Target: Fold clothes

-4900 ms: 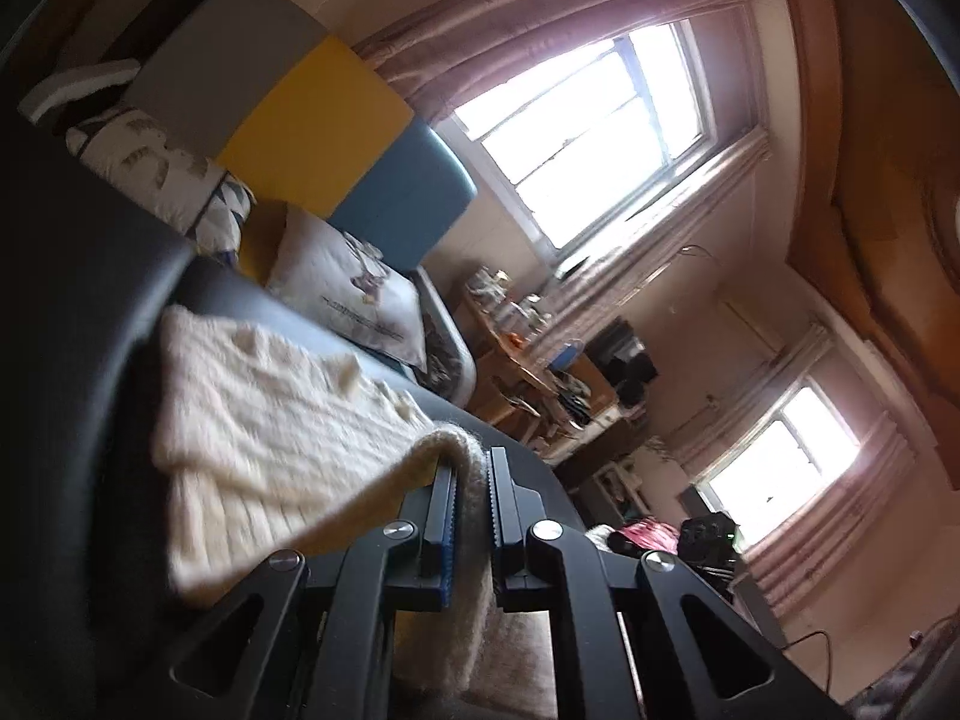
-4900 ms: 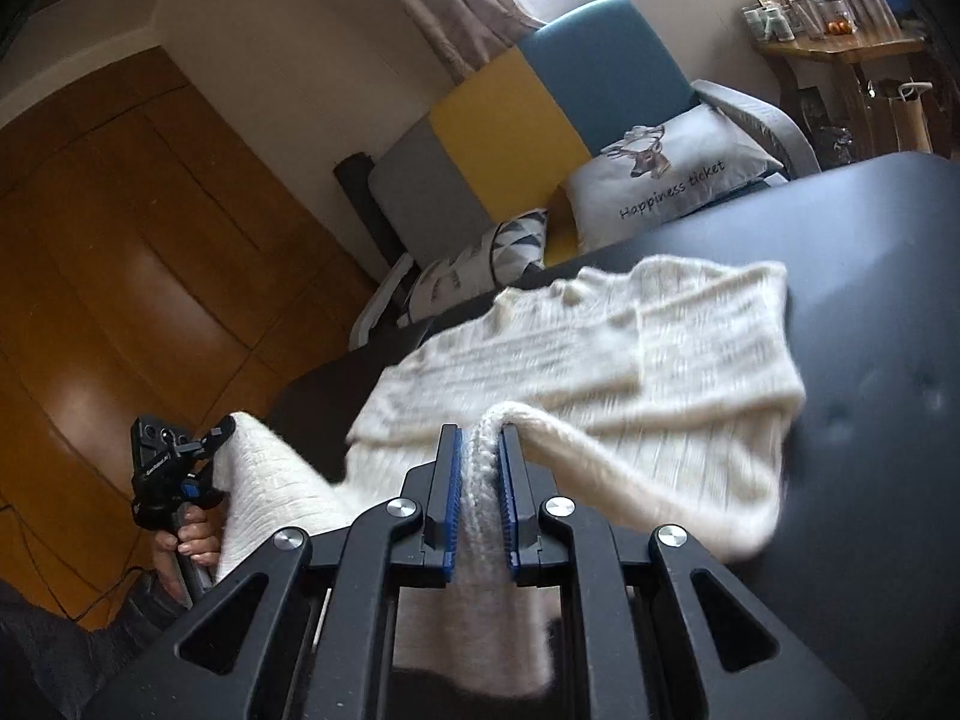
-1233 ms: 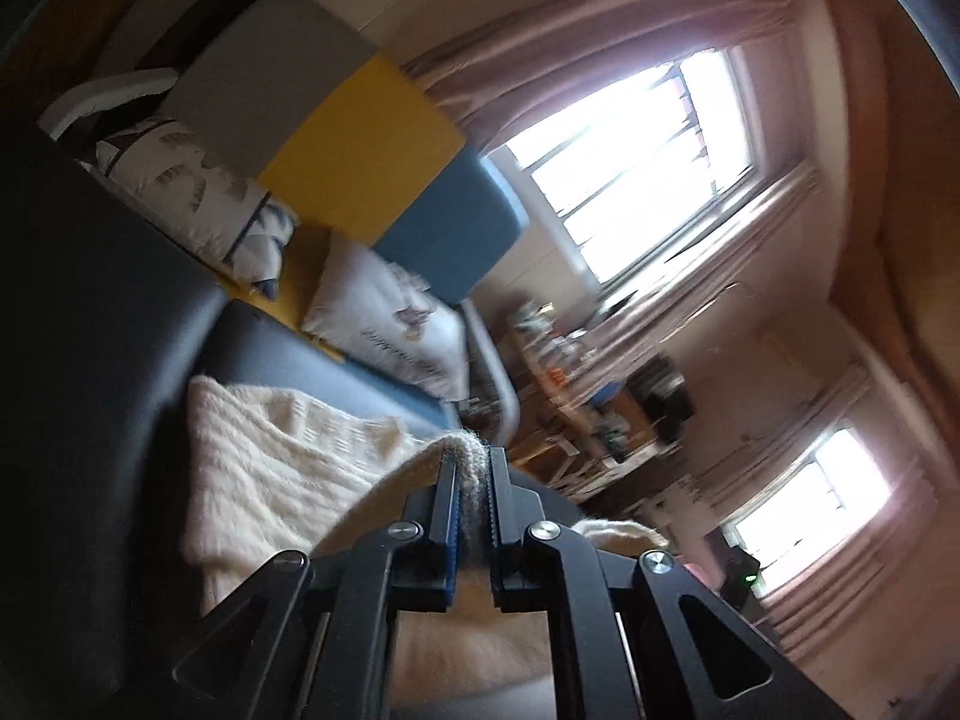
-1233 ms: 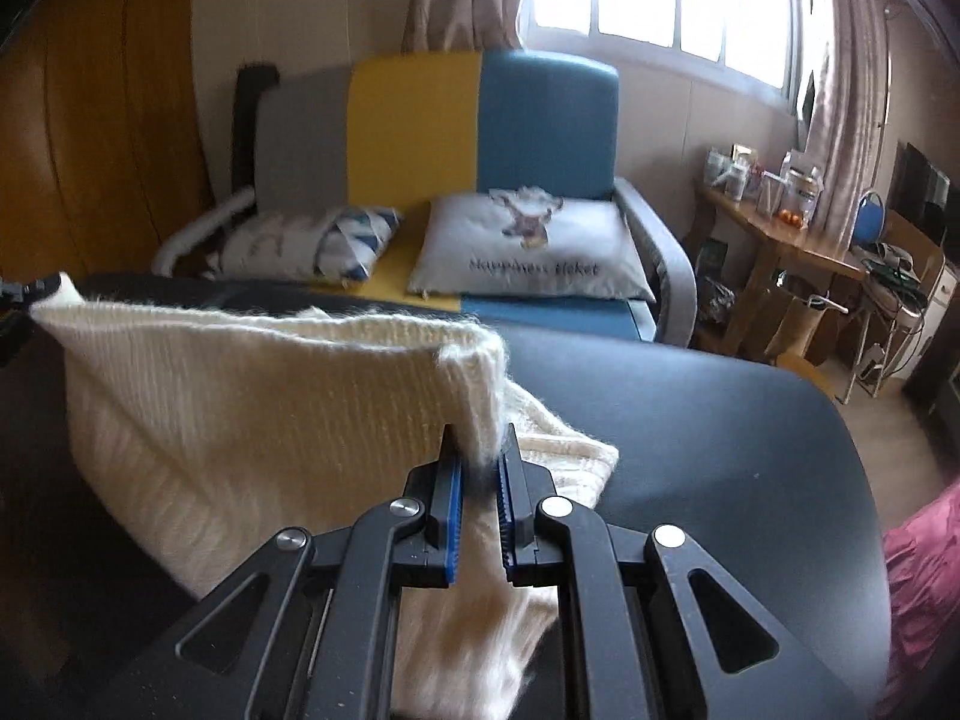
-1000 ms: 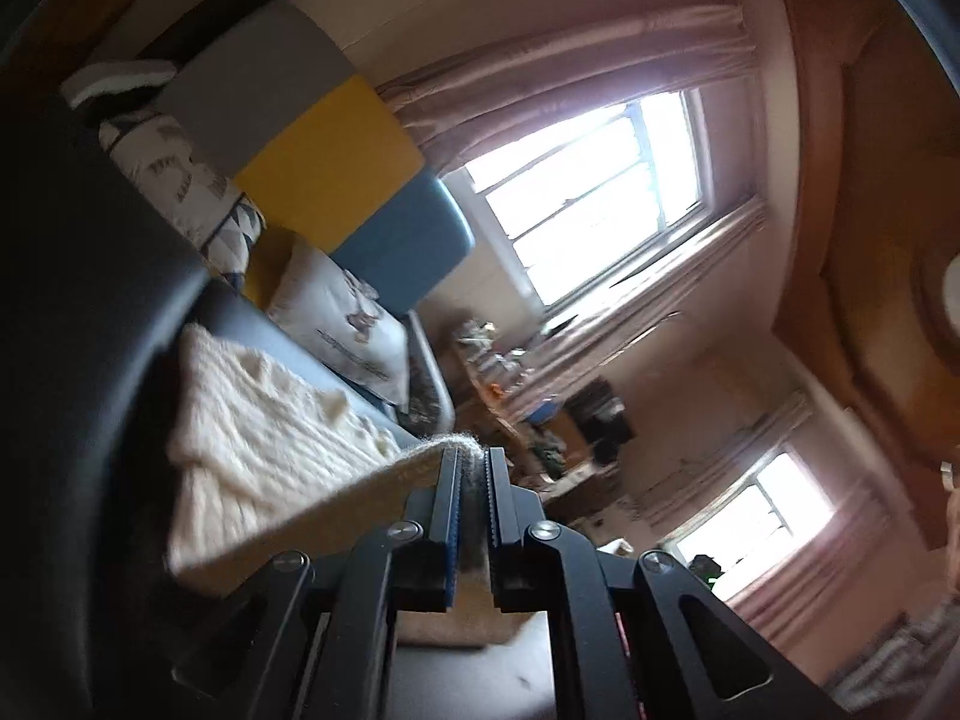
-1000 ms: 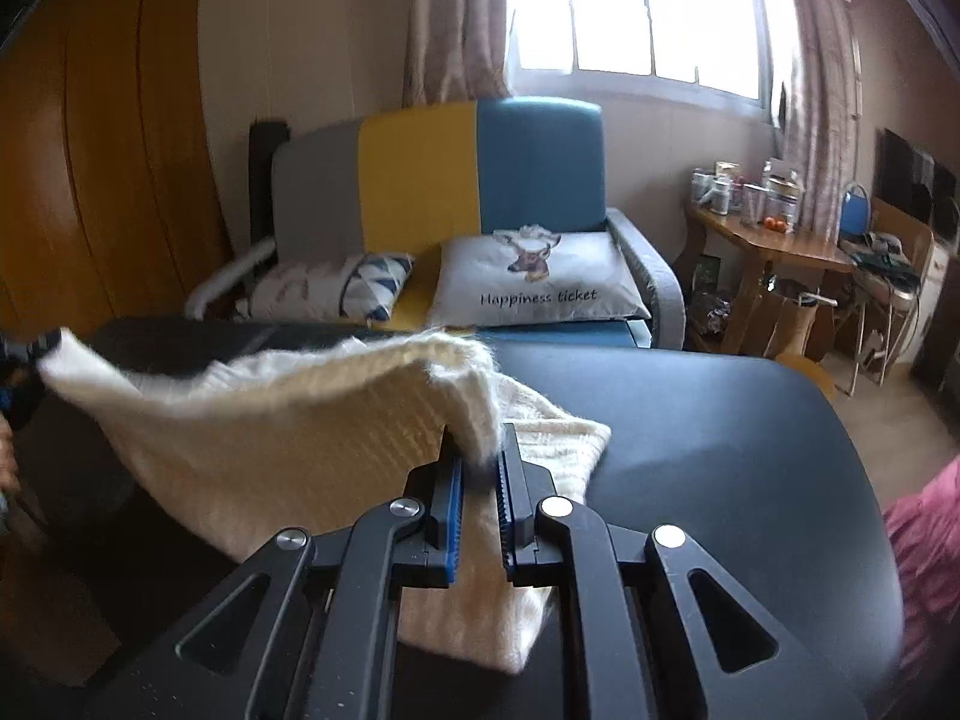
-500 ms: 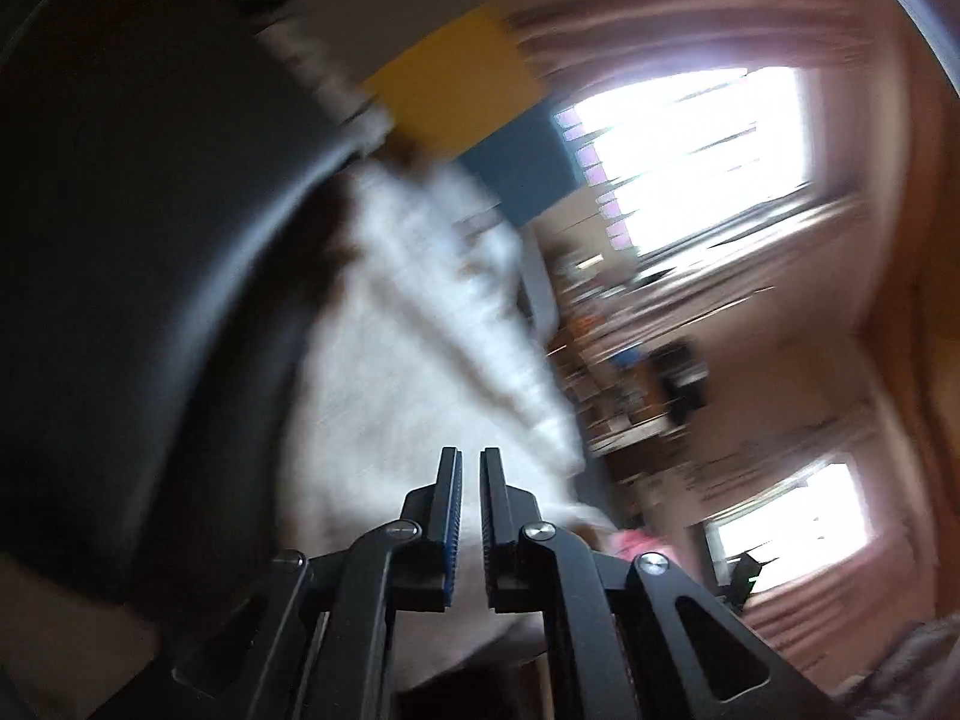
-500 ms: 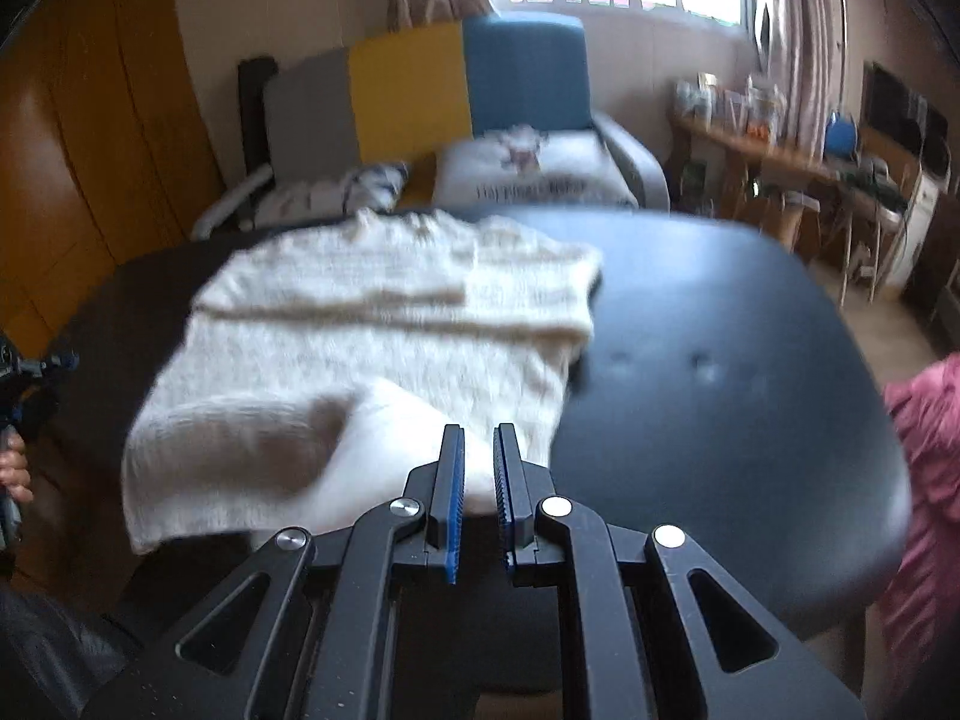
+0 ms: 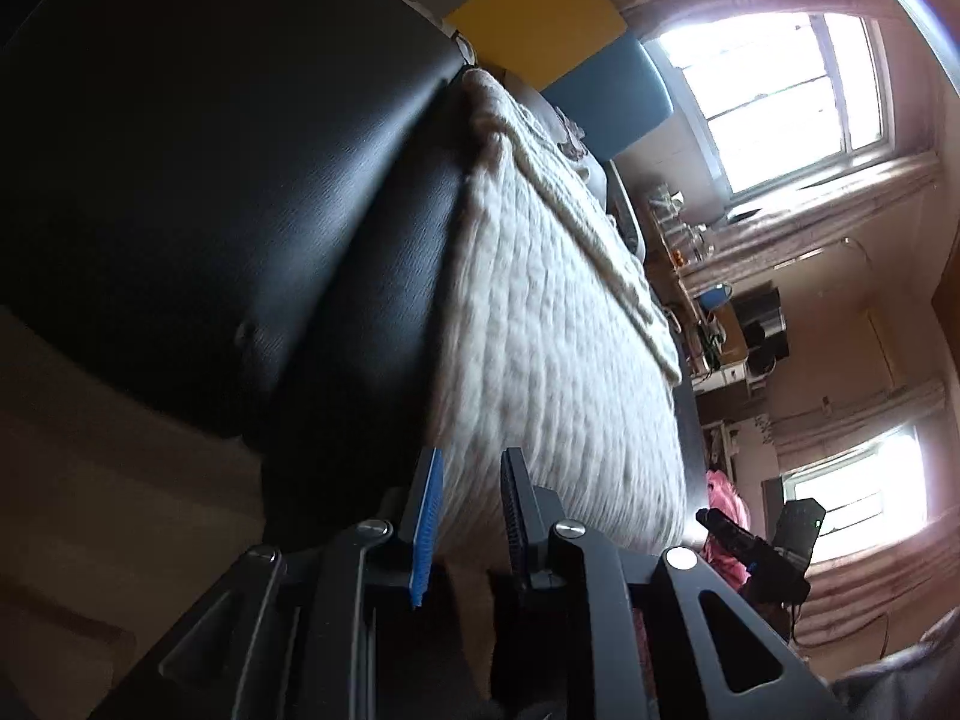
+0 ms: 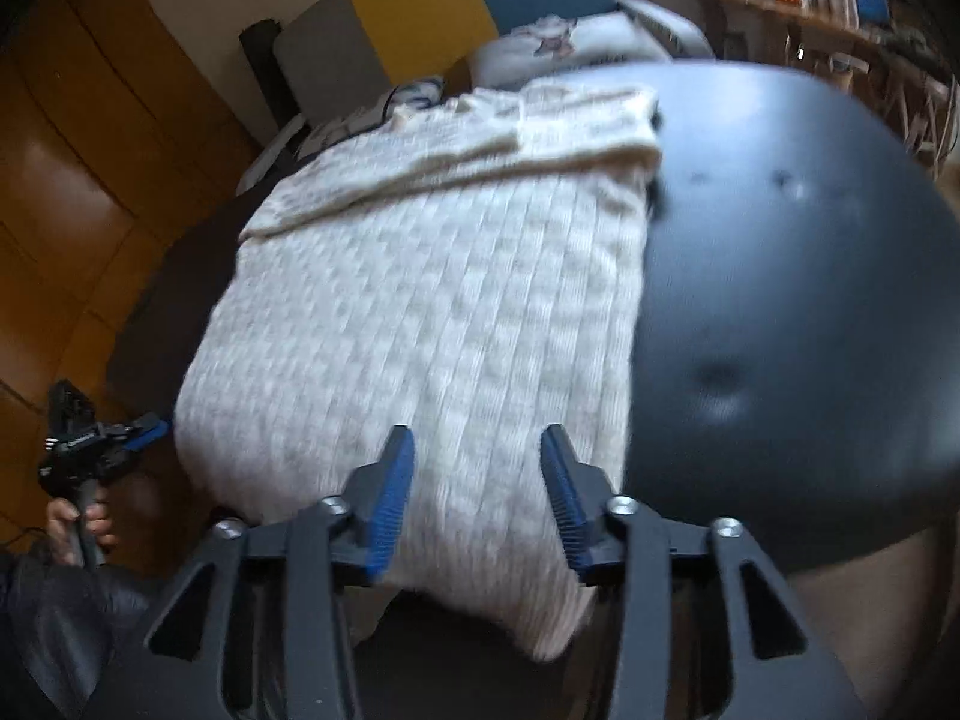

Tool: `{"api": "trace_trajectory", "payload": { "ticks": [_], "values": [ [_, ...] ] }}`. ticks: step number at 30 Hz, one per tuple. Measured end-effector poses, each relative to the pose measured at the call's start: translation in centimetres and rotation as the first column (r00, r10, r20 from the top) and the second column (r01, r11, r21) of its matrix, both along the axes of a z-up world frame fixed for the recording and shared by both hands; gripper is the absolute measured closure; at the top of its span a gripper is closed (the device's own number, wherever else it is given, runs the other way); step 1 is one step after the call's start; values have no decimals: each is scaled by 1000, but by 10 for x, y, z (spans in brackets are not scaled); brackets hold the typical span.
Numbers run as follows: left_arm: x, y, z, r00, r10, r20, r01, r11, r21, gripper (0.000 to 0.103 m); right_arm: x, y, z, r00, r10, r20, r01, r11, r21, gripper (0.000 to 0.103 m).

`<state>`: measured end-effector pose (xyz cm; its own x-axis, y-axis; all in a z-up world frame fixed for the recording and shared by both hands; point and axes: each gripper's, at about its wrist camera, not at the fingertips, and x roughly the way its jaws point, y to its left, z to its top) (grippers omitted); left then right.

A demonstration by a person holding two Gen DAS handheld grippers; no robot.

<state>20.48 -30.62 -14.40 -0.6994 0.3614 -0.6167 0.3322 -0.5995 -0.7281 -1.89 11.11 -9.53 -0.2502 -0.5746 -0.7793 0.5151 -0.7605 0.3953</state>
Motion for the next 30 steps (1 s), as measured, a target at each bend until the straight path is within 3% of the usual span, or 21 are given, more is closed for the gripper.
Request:
{"api": "trace_trajectory", "payload": {
  "ticks": [8, 15, 19, 20, 23, 24, 26, 28, 30],
  "values": [
    [-7, 23, -7, 994, -107, 27, 111, 970, -216, 82, 14, 33, -23, 995, -62, 74, 65, 997, -48, 54],
    [-7, 22, -11, 990, -140, -11, 133, 961, -241, 81, 6, 60, -42, 984, -121, 128, 134, 986, -102, 52],
    [-12, 28, -9, 982, -178, -56, 163, 964, -210, 78, -1, 69, -54, 978, -111, 176, 146, 970, -196, 49],
    [-13, 33, -9, 977, -206, -59, 188, 957, -220, 78, -2, 70, -55, 978, -104, 181, 143, 965, -220, 44],
    [-18, 48, -10, 954, -291, -65, 266, 930, -254, 83, -3, 71, -57, 978, -77, 195, 128, 956, -264, 42],
    [-21, 55, -11, 947, -319, -45, 295, 914, -278, 88, -2, 69, -57, 980, -59, 190, 110, 957, -269, 42],
    [-24, 60, -14, 941, -336, -30, 315, 907, -280, 92, 2, 59, -55, 987, -23, 158, 63, 967, -248, 42],
    [-23, 56, -13, 952, -302, -43, 282, 924, -258, 95, 5, 49, -52, 994, -16, 108, 36, 982, -186, 47],
    [-21, 51, -11, 961, -269, -56, 249, 939, -235, 97, 5, 45, -50, 996, -33, 79, 42, 992, -121, 69]
  ]
}}
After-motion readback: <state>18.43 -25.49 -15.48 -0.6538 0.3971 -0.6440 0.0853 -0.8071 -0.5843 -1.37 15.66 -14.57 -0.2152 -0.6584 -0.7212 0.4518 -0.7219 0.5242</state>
